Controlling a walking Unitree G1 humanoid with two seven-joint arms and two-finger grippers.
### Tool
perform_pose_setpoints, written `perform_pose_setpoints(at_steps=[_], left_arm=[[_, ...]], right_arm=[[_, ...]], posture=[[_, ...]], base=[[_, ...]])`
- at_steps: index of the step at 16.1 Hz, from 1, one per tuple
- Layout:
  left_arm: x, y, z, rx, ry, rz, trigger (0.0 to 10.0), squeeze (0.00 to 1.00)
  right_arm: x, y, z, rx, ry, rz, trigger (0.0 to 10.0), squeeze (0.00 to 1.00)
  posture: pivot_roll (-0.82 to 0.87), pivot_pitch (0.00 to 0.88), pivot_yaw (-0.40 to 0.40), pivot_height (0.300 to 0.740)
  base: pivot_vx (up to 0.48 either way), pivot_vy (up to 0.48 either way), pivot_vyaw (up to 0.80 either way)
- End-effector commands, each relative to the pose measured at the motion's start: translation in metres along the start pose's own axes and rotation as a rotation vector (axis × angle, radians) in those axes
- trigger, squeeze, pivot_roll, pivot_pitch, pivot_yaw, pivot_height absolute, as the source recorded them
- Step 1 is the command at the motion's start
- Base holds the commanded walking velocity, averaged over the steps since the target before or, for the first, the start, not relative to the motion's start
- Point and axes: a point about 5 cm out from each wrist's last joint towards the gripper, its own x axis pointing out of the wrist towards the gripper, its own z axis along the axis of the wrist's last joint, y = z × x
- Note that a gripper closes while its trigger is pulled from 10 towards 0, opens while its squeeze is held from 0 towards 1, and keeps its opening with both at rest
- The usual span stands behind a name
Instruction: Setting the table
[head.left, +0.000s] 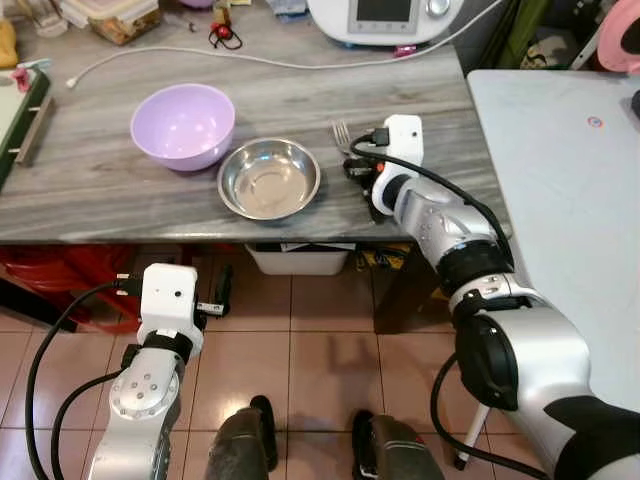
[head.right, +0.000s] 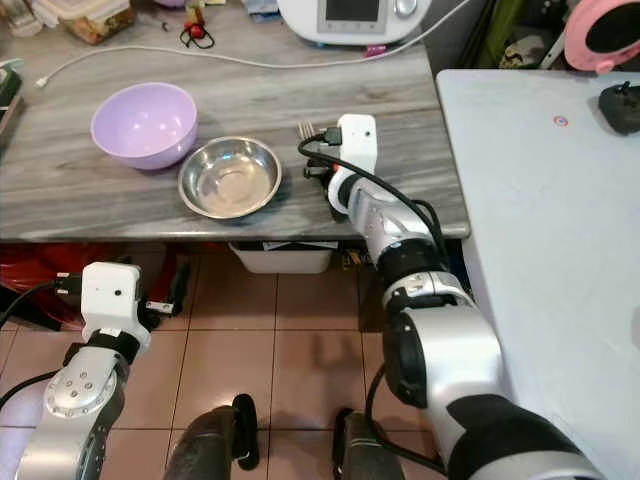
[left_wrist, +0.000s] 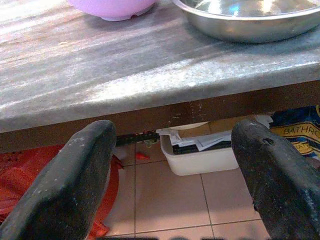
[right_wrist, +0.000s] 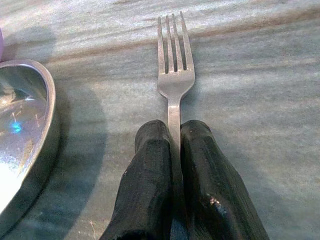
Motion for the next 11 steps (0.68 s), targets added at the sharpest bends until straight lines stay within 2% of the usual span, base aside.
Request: perform_pose_setpoints(at_steps=[1, 3, 11], left_arm=[[-0.002, 0.000, 0.000, 0.004, 0.005, -0.010, 10.0, 0.00], [-0.001, 0.000, 0.001, 0.002, 0.002, -0.011, 10.0, 0.00], [0.001, -0.003, 0.001, -0.005, -0.002, -0.016, 10.0, 0.00]], right_arm=[[0.004, 0.013, -0.010, 0.024, 0.043, 0.024, 0.0, 0.00], [0.006, 0.020, -0.014, 0.056, 0.054, 0.039, 0.0, 0.00], [0.010, 0.042, -0.015, 0.082, 0.064, 0.071, 0.0, 0.00]], posture=[[0.11, 0.258, 0.027, 0.740], [0.11, 0.257, 0.027, 0.740], [0.10, 0.249, 0.022, 0.740]], base=[[0.000, 0.000, 0.00], [0.000, 0.000, 0.00], [0.000, 0.000, 0.00]])
